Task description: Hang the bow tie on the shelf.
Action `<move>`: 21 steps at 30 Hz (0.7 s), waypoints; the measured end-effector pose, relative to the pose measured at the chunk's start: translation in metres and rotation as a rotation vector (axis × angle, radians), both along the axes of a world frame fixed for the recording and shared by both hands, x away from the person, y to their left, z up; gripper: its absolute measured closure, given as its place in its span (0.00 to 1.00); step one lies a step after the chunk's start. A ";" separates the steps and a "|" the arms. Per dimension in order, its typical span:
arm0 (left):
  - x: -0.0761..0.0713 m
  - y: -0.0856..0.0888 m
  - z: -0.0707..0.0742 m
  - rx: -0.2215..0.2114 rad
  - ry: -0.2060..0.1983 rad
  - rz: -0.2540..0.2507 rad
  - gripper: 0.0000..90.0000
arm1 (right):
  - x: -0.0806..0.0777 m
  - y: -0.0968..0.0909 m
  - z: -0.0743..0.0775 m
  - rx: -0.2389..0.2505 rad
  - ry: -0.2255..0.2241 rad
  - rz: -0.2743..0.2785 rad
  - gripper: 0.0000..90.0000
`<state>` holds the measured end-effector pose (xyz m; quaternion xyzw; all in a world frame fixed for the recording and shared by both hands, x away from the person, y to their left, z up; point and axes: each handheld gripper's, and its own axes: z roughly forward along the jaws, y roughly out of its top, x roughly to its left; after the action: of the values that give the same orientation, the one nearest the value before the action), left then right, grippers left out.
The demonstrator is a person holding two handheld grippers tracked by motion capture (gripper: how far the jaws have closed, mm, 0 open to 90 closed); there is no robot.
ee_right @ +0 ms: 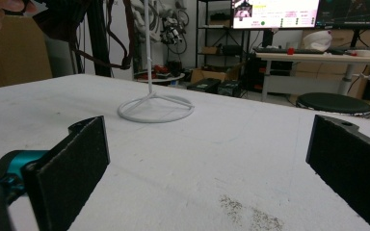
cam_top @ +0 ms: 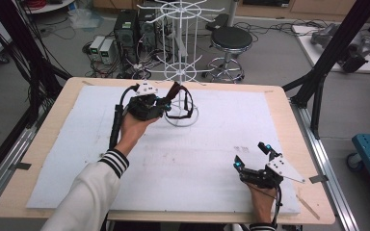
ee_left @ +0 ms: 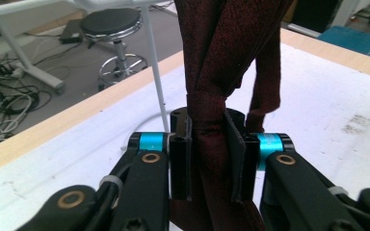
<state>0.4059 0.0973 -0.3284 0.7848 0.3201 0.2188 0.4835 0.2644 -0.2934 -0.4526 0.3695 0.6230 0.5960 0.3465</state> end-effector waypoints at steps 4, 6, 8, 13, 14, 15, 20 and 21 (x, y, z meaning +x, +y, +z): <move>0.002 0.001 -0.006 -0.015 -0.064 -0.052 0.29 | 0.000 0.000 0.000 -0.003 -0.003 0.002 0.01; 0.001 0.003 -0.007 -0.045 -0.101 -0.098 0.09 | 0.000 0.000 0.000 -0.002 -0.003 0.002 0.01; 0.000 0.005 -0.007 -0.072 -0.075 -0.125 0.06 | 0.000 0.000 0.000 -0.002 -0.002 0.002 0.01; -0.002 0.015 -0.008 -0.070 -0.066 -0.169 0.02 | 0.000 0.000 0.000 0.000 0.001 0.001 0.01; -0.002 0.018 -0.007 -0.076 -0.070 -0.175 0.02 | 0.000 0.000 0.000 -0.001 -0.001 0.001 0.01; -0.004 0.021 -0.006 -0.076 -0.069 -0.178 0.02 | 0.000 0.000 0.000 -0.001 -0.001 0.001 0.01; -0.013 0.040 0.004 -0.110 -0.101 -0.196 0.02 | -0.001 0.000 0.000 0.003 -0.002 -0.001 0.01; -0.016 0.044 0.006 -0.107 -0.112 -0.197 0.02 | -0.001 0.000 0.000 0.006 -0.003 0.001 0.01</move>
<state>0.3901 0.1410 -0.3226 0.7718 0.2253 0.1964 0.5611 0.2638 -0.2937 -0.4529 0.3694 0.6208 0.5988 0.3458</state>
